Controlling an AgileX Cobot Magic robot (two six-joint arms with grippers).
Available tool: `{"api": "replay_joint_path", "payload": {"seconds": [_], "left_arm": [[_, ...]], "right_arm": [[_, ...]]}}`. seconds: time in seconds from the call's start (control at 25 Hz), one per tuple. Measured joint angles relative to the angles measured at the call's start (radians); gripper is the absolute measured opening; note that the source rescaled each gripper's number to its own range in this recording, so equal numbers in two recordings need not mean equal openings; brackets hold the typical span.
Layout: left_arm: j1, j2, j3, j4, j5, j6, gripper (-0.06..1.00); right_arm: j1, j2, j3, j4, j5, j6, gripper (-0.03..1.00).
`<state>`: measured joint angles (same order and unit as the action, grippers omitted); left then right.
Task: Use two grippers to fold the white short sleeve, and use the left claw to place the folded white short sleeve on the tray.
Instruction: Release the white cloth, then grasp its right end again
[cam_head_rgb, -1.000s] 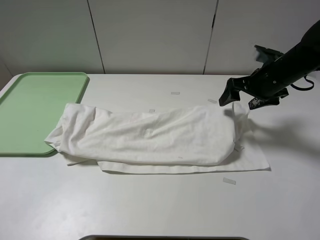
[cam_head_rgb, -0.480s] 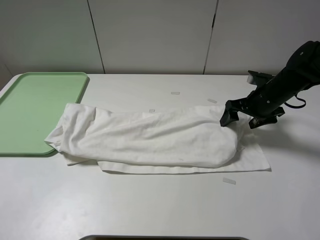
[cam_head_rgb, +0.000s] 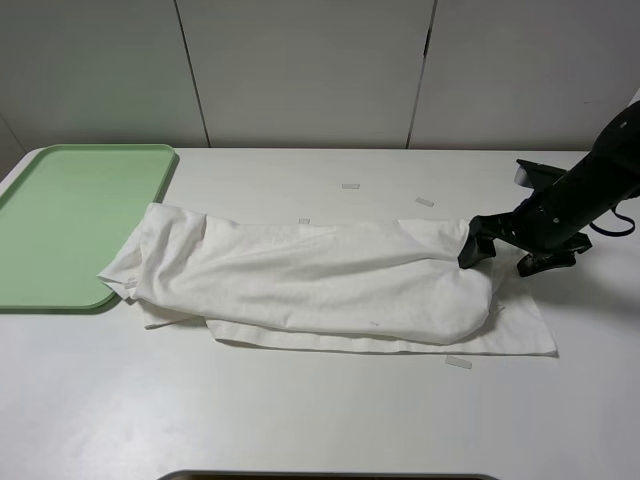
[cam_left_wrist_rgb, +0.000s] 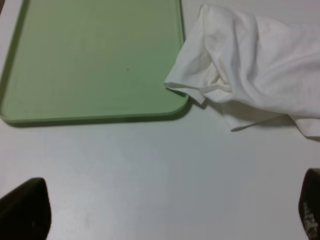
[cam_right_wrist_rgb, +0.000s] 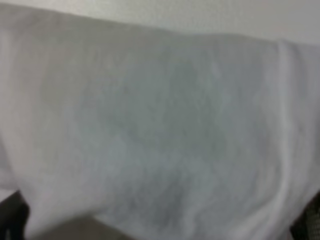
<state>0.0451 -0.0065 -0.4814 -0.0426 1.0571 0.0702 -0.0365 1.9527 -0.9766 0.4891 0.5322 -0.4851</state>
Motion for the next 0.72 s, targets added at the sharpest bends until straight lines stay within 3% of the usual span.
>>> {"api": "replay_joint_path", "payload": {"seconds": [0.4,0.48,0.56,0.72], "left_arm": [[0.0,0.0,0.0,0.0,0.0,0.0,1.0],[0.0,0.0,0.0,0.0,0.0,0.0,1.0],[0.0,0.0,0.0,0.0,0.0,0.0,1.0],[0.0,0.0,0.0,0.0,0.0,0.0,1.0]], "right_arm": [[-0.01,0.002,0.006,0.03,0.011,0.002,1.0],[-0.01,0.012,0.015,0.047,0.009,0.013,0.89],[-0.01,0.018,0.028,0.063,0.009,0.02,0.7],[-0.01,0.023,0.038,0.078,0.008,0.024,0.54]]}}
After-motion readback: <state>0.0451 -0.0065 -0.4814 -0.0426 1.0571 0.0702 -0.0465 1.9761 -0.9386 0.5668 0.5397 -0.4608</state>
